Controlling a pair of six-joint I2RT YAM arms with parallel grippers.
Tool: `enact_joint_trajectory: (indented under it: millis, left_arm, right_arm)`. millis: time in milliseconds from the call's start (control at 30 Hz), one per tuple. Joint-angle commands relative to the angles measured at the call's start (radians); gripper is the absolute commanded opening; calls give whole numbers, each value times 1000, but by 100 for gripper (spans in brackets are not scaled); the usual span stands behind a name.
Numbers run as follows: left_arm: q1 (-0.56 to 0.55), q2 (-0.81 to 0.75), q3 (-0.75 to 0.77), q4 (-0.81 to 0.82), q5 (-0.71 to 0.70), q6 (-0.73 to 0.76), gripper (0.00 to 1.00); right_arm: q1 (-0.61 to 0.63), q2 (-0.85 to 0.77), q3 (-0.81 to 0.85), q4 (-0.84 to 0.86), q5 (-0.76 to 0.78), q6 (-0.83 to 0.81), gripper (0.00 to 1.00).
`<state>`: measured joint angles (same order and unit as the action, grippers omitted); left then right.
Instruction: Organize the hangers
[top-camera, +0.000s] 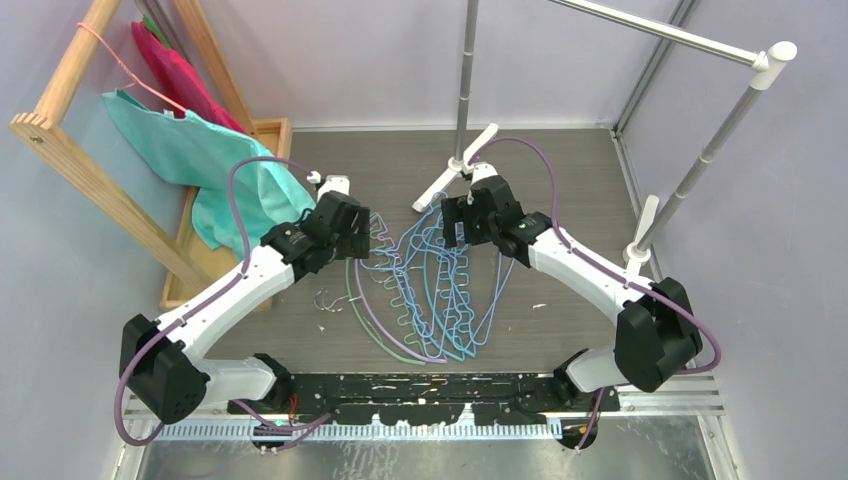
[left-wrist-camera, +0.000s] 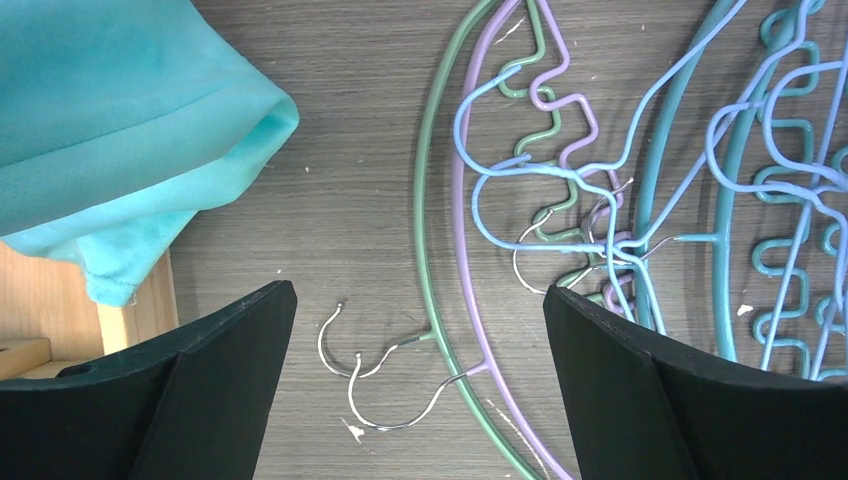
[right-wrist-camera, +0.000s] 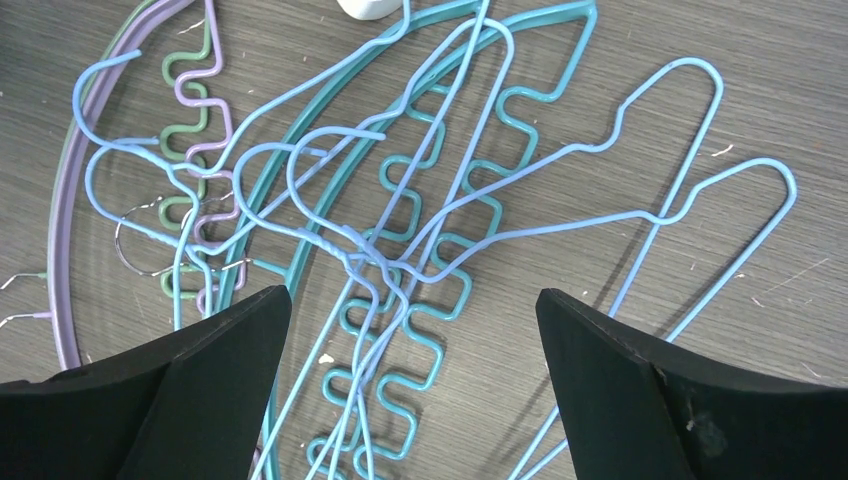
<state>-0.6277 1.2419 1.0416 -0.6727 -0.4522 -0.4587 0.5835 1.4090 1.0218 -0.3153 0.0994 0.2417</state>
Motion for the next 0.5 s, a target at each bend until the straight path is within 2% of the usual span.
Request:
enact_joint_trajectory:
  millis: [0,400,467]
  left_arm:
    - [9,-37,-1,1,-35,4,98]
    - [23,-50,-14,-4,-55,18,98]
    - [25,-53,-18,-4,-56,17,98]
  right_arm:
    - [6,-36,11,49,35,4,100]
    - [5,-110,-52,111,43,13,100]
    - [9,-90,-57,112,38,4,92]
